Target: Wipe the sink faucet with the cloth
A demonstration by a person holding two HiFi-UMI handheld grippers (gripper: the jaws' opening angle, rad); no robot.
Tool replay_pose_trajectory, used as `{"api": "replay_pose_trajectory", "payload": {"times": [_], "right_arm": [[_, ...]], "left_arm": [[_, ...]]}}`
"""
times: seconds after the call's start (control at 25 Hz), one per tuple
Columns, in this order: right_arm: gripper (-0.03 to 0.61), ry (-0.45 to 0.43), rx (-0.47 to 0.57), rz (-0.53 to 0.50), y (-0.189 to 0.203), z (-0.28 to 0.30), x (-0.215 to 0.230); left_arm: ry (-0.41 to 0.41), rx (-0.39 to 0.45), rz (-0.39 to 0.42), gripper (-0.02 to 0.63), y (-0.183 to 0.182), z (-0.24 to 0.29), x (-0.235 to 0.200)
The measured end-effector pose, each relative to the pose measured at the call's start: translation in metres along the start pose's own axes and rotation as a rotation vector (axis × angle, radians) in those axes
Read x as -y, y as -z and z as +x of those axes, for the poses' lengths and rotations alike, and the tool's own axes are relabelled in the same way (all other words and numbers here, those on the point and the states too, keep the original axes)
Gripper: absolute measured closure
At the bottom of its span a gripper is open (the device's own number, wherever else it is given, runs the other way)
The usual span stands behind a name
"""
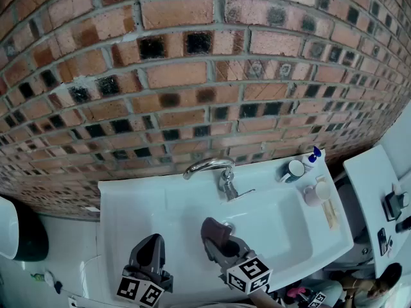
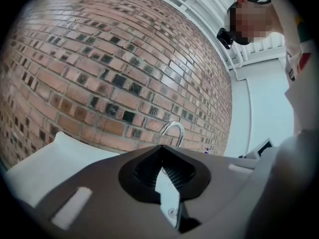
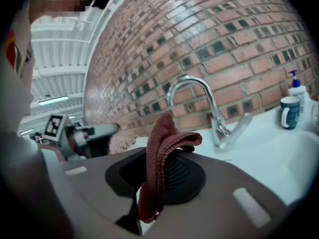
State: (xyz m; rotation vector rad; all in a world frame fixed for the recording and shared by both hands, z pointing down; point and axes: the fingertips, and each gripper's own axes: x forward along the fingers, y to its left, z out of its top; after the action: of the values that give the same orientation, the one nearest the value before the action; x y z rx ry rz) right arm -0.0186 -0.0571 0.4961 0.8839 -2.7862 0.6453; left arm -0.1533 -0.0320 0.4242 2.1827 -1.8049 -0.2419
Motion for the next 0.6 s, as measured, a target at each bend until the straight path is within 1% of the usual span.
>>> {"api": "replay_pose_trajectory", "payload": {"times": [0.08, 0.16, 0.2, 0.28, 0.4, 0.6], "right_arm": [[0.525, 0.092, -0.083, 0.117, 0.027, 0.014, 0.048], [0.525, 0.162, -0.142, 0.199, 0.042, 0.025, 0.088], [0.525, 0.184, -0.156, 0.211, 0.043, 0.029, 0.102], [0.524, 0.208, -0.158, 0.200, 0.039, 0.035, 0.119], [0.524, 0.222, -0.147, 0.192, 0.032, 0.039, 0.128], [0.525, 0.250, -0.134, 0.182, 0.025, 0.040, 0.138]], "left_arm": [[0.004, -0.015, -0.004, 0.607, 0.004, -0.003, -0.001], [-0.003, -0.022, -0.010, 0.607, 0.006, -0.004, -0.004], [-0.011, -0.023, -0.012, 0.607, 0.007, -0.005, -0.006], [-0.025, -0.025, -0.016, 0.607, 0.009, -0.006, -0.010], [-0.033, -0.027, -0.018, 0.607, 0.010, -0.005, -0.012], [-0.023, -0.040, -0.021, 0.607, 0.012, -0.003, -0.009]]}}
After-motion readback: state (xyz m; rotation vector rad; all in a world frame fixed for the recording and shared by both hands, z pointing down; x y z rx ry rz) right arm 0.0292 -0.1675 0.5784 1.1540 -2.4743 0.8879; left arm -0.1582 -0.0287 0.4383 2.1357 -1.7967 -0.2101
